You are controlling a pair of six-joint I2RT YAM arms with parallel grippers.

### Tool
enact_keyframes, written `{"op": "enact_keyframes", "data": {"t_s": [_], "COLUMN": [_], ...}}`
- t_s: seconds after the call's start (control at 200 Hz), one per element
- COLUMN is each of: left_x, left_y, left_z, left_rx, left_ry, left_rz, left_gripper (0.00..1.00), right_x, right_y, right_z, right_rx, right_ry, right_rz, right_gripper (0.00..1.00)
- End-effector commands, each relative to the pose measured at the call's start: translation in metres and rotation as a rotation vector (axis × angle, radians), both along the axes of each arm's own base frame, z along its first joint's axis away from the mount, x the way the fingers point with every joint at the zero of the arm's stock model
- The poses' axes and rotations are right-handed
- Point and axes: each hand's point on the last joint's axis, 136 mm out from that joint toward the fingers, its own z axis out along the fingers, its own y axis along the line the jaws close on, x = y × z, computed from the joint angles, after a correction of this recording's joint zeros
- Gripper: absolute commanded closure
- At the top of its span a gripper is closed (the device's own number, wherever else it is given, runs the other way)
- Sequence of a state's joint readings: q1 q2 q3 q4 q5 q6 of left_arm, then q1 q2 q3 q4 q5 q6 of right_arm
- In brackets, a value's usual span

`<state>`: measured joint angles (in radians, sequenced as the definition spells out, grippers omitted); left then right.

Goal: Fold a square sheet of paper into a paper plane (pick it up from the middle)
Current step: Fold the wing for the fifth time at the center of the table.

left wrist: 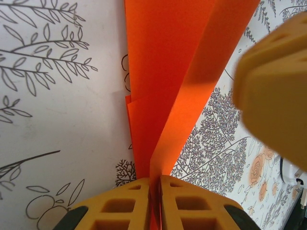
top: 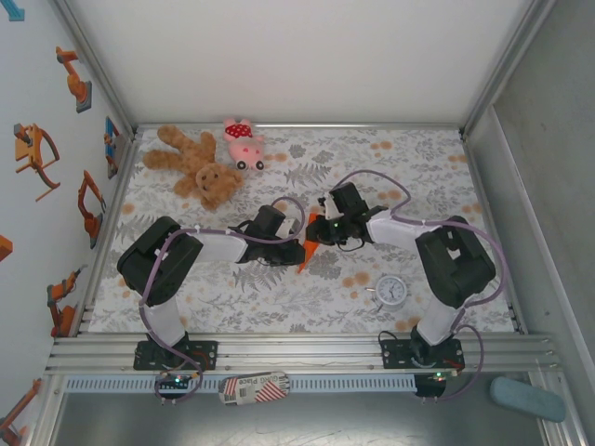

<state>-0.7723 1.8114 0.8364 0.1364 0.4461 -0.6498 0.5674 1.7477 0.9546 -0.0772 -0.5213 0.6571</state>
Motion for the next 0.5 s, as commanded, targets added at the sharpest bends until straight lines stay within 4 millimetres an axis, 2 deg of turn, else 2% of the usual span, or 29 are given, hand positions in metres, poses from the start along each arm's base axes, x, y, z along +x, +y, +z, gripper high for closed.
{"op": "enact_keyframes", "data": {"t_s": [0.0,0.19,0.496], "left_x": [-0.014,-0.015,-0.015], "left_y": [0.016,0.016,0.016], "left_z": [-0.024,-0.025,-0.025], "left_rx": [0.086,0.085,0.086], "left_ry": [0.059,0.063,0.064], "left_rz": [-0.004,-0.004,-0.001], "left_gripper": [0.86,0.86,0.86], "right_x": [0.002,0.002,0.003], "right_y": [0.007,0.004,0.003], "right_z": [-0.004,-0.022,-0.032], "right_rx": [0.025,-0.014,-0.034], "right_ry": [0.008,0.031,0.041], "right_rz": [0.012,0.009,0.006], "right_gripper": [0.86,0.87,0.87]}}
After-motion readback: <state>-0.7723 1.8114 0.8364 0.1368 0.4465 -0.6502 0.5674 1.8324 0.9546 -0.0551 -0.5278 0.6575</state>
